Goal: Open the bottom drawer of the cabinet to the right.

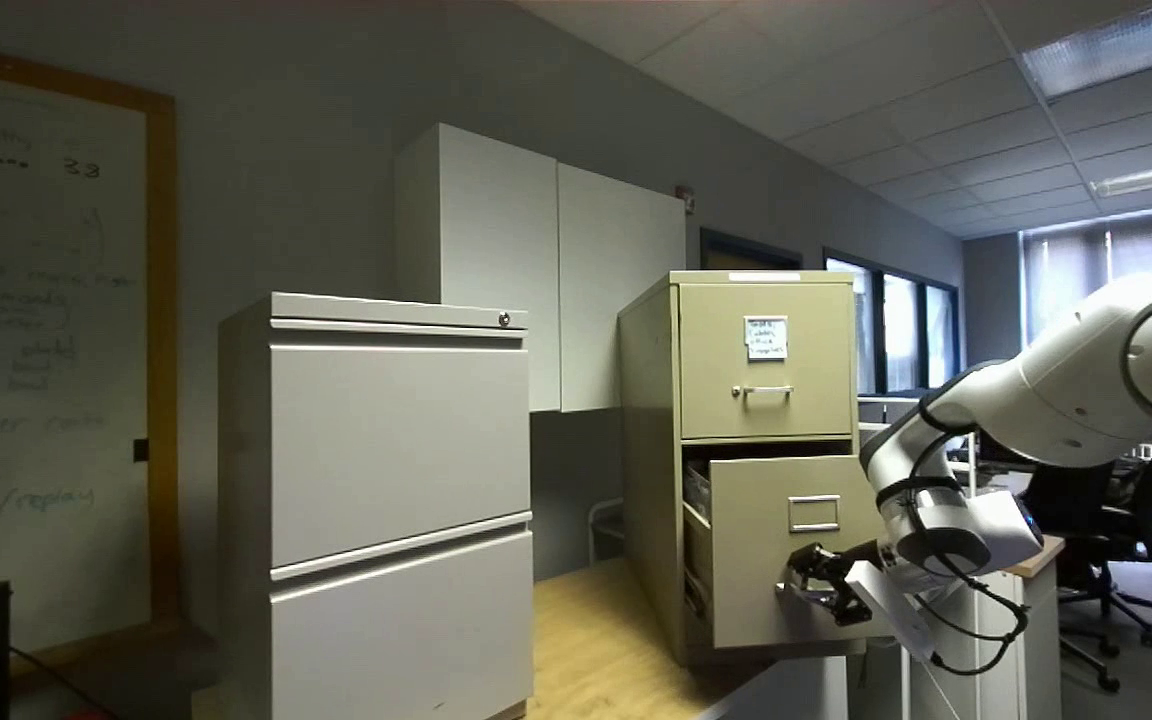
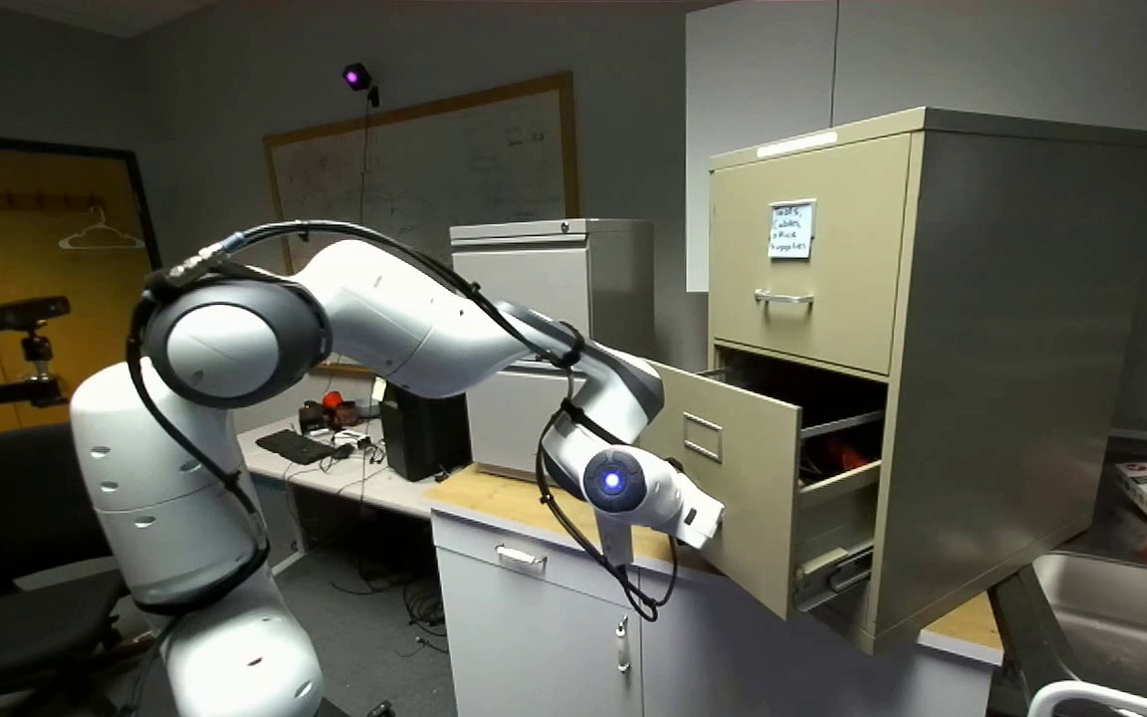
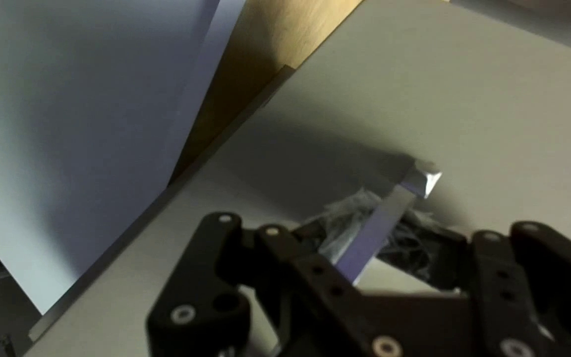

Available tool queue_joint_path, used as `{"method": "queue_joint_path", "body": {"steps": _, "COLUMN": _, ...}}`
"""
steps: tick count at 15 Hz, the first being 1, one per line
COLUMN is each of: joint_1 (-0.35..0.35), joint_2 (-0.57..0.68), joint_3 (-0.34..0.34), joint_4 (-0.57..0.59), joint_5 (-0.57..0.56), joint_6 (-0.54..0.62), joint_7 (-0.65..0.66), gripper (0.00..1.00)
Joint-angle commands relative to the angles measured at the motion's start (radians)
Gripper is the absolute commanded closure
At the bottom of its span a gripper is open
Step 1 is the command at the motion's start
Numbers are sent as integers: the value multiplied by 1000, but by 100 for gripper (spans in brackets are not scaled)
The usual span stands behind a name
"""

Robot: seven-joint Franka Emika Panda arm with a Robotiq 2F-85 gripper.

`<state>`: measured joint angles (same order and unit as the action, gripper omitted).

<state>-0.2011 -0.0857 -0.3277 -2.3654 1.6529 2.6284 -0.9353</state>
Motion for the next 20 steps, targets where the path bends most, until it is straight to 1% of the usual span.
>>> {"method": "queue_joint_path", "body": {"steps": 1, "joint_1": -7, "joint_2": -143, "joint_3": 66, "joint_4": -217, "joint_5": -85, "joint_6": -18, "joint_7": -7, "gripper": 97}}
{"method": "queue_joint_path", "body": {"steps": 5, "joint_1": -35, "joint_2": -267, "joint_3": 95, "joint_4": -342, "joint_5": -133, "joint_6": -4, "joint_7": 12, "gripper": 97}}
{"method": "queue_joint_path", "body": {"steps": 7, "joint_1": -47, "joint_2": -330, "joint_3": 114, "joint_4": -404, "joint_5": -137, "joint_6": 15, "joint_7": 12, "gripper": 97}}
{"method": "queue_joint_path", "body": {"steps": 8, "joint_1": -32, "joint_2": -366, "joint_3": 105, "joint_4": -437, "joint_5": -137, "joint_6": 33, "joint_7": 11, "gripper": 97}}
{"method": "queue_joint_path", "body": {"steps": 12, "joint_1": -30, "joint_2": -504, "joint_3": 142, "joint_4": -557, "joint_5": -124, "joint_6": 95, "joint_7": 16, "gripper": 97}}
{"method": "queue_joint_path", "body": {"steps": 13, "joint_1": -5, "joint_2": -357, "joint_3": 132, "joint_4": -420, "joint_5": -77, "joint_6": 81, "joint_7": -13, "gripper": 97}}
{"method": "queue_joint_path", "body": {"steps": 15, "joint_1": 5, "joint_2": -374, "joint_3": 138, "joint_4": -438, "joint_5": -69, "joint_6": 94, "joint_7": -1, "gripper": 100}}
{"method": "queue_joint_path", "body": {"steps": 16, "joint_1": 9, "joint_2": -368, "joint_3": 138, "joint_4": -435, "joint_5": -65, "joint_6": 98, "joint_7": 2, "gripper": 91}}
{"method": "queue_joint_path", "body": {"steps": 17, "joint_1": 12, "joint_2": -361, "joint_3": 138, "joint_4": -430, "joint_5": -62, "joint_6": 102, "joint_7": 3, "gripper": 75}}
{"method": "queue_joint_path", "body": {"steps": 18, "joint_1": 15, "joint_2": -360, "joint_3": 139, "joint_4": -428, "joint_5": -64, "joint_6": 104, "joint_7": 3, "gripper": 74}}
{"method": "queue_joint_path", "body": {"steps": 20, "joint_1": 16, "joint_2": -350, "joint_3": 142, "joint_4": -424, "joint_5": -64, "joint_6": 117, "joint_7": -3, "gripper": 60}}
